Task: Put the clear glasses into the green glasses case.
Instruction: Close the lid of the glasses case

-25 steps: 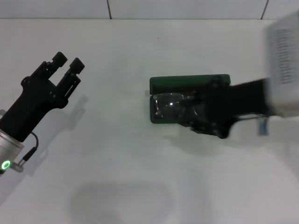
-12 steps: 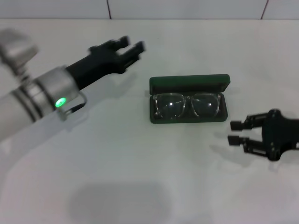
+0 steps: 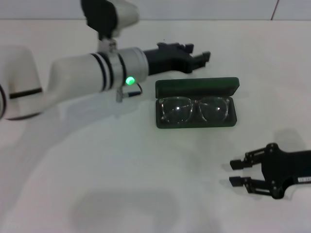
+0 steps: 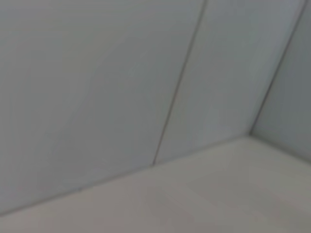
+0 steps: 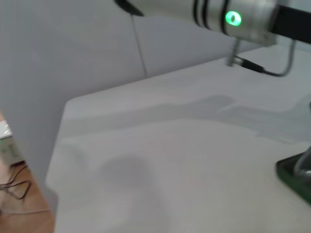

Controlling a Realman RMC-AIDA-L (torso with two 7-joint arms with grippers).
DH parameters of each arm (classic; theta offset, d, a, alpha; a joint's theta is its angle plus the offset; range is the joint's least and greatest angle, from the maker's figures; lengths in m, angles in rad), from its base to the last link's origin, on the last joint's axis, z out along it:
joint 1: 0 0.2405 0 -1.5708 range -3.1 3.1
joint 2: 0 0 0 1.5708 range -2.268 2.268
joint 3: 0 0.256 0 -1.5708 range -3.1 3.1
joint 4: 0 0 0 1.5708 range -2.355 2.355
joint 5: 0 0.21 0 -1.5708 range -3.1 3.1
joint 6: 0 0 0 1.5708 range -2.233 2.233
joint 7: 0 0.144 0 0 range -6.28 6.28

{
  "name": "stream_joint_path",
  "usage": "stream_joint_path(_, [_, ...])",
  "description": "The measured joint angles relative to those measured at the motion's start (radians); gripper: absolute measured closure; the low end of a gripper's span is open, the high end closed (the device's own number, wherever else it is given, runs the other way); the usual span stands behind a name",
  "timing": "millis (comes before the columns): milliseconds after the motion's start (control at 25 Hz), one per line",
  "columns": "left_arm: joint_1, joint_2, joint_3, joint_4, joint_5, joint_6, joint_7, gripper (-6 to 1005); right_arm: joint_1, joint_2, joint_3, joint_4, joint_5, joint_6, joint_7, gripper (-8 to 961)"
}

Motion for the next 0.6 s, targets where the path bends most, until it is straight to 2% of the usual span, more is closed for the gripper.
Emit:
stream_joint_path(120, [0.02,-0.003,0.0,0.069,0.007,-0.069,0.068,453,-0.009,-0.002,-0.018,-0.006,-0.014,-0.003,-0.001,543])
stream_joint_path(600, [0.109,-0.003,-0.011,0.125,0.034,-0.06,0.135,453,-0.02,-0.002,-0.018,-0.016,-0.048,-0.008,0.002,528])
